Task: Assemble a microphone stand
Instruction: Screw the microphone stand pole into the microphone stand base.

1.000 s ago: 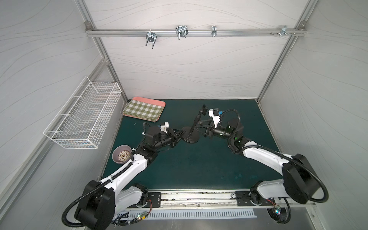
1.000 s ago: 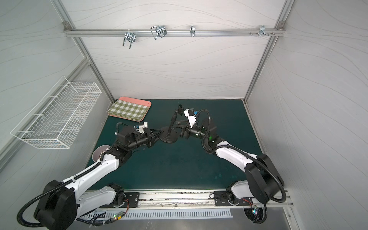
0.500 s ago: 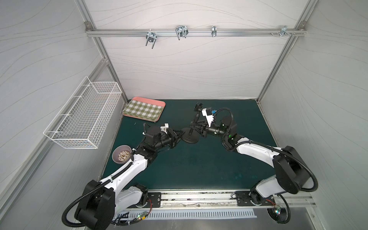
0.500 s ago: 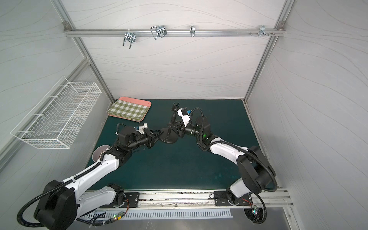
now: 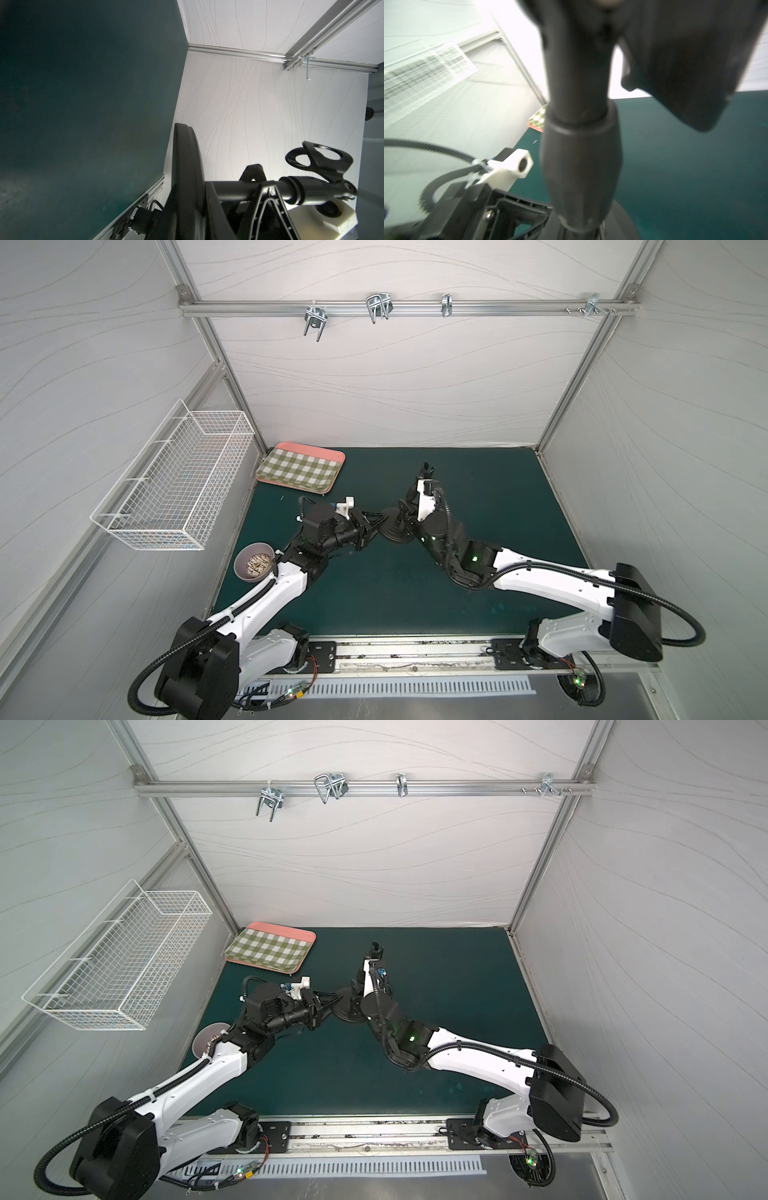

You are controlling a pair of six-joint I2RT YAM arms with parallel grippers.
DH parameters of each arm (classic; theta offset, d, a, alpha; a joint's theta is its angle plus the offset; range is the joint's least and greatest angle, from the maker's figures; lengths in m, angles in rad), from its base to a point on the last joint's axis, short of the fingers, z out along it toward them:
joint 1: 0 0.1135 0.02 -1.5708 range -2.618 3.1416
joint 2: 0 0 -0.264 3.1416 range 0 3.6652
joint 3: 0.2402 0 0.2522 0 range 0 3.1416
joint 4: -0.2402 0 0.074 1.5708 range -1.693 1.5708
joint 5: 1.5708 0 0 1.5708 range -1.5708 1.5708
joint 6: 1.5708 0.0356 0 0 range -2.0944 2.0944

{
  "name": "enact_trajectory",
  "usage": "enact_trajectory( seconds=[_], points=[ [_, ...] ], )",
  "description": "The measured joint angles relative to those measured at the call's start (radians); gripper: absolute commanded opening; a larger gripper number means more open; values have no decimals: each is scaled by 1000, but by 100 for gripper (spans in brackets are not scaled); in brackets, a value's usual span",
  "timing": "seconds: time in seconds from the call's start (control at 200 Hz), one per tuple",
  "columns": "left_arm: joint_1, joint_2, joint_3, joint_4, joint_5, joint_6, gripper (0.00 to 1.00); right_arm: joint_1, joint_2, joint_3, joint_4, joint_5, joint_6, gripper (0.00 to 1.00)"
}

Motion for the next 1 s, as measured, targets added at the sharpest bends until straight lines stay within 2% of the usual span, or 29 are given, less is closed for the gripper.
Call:
enact_trajectory(
  seconds=[0.1, 0.235, 0.34, 0.405, 0.495, 0.6, 0.67, 0.77, 0.905, 1.0],
  points=[
    [0, 0, 0, 15, -8, 2, 0, 16, 25, 48, -50, 33, 34, 52],
    [0, 3, 0, 14, -23, 2, 0, 28, -12, 11, -67, 31, 37, 70],
    [0, 6, 0, 14, -29, 1, 0, 5, -100, -84, -54, -56, 4, 75],
    [0, 7, 0, 16, -31, 2, 0, -54, -169, -162, -4, -179, -35, 75],
    [0, 7, 0, 16, -31, 1, 0, -201, -228, -274, 119, -426, -75, 73],
    [0, 7, 0, 16, -31, 1, 0, -366, -210, -346, 243, -715, -97, 73],
    [0, 7, 0, 16, -31, 1, 0, -439, -170, -348, 296, -896, -114, 71],
    [0, 7, 0, 16, -30, 1, 0, -507, -93, -315, 369, -1130, -123, 68],
    [1, 7, 0, 15, -30, 1, 0, -559, 33, -235, 489, -1366, -98, 64],
    [1, 7, 0, 15, -30, 1, 0, -573, 122, -172, 562, -1486, -69, 53]
  ],
)
